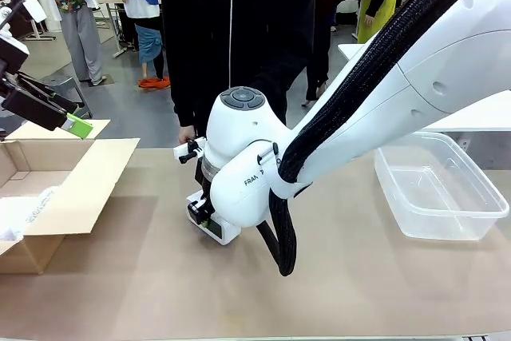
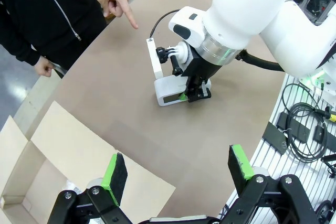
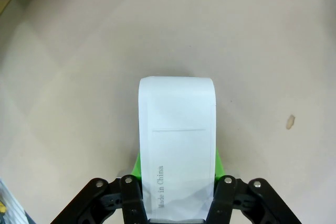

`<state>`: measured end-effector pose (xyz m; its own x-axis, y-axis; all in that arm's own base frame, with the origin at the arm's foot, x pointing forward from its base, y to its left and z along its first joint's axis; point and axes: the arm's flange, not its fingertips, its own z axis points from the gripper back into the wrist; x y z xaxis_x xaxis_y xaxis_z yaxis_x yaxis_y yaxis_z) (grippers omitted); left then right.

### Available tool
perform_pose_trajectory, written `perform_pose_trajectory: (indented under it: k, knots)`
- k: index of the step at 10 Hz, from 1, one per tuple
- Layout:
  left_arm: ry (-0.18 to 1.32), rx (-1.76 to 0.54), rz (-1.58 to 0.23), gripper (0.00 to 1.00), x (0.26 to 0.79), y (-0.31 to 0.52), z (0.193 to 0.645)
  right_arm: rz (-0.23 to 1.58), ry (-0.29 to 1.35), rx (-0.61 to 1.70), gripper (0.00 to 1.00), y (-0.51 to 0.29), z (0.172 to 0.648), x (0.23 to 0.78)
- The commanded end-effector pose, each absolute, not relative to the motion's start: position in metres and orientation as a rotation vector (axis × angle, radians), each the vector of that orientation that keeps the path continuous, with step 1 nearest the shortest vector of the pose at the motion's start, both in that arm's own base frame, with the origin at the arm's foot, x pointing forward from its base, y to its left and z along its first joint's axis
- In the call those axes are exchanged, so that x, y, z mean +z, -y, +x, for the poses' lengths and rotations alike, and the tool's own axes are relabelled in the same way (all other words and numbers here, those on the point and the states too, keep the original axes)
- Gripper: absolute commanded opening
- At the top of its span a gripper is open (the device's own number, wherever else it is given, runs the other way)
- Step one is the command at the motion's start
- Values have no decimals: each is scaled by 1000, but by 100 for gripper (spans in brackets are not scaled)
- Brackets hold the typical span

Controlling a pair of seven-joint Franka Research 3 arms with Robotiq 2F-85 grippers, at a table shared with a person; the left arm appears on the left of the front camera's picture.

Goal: Separate and place wrapped and unwrapped clocks.
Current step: Pick up the Digital clock indicated by the person.

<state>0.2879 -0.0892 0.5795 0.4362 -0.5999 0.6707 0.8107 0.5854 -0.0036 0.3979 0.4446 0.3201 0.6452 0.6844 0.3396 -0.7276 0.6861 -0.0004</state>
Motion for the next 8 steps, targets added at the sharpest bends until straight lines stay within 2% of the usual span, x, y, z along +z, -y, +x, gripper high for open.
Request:
perform_pose_trajectory:
  k: [1, 6, 7, 8]
  knots:
    - [680, -886, -340, 100, 579, 91, 287, 137, 324, 796, 45, -453, 400, 320]
    - [680, -886, -340, 100, 579, 91, 287, 132, 326, 801, 45, -453, 400, 324]
    - [680, -886, -340, 100, 579, 91, 287, 136, 332, 797, 48, -453, 400, 324]
    - [680, -886, -340, 100, 579, 91, 287, 137, 331, 798, 32, -452, 400, 324]
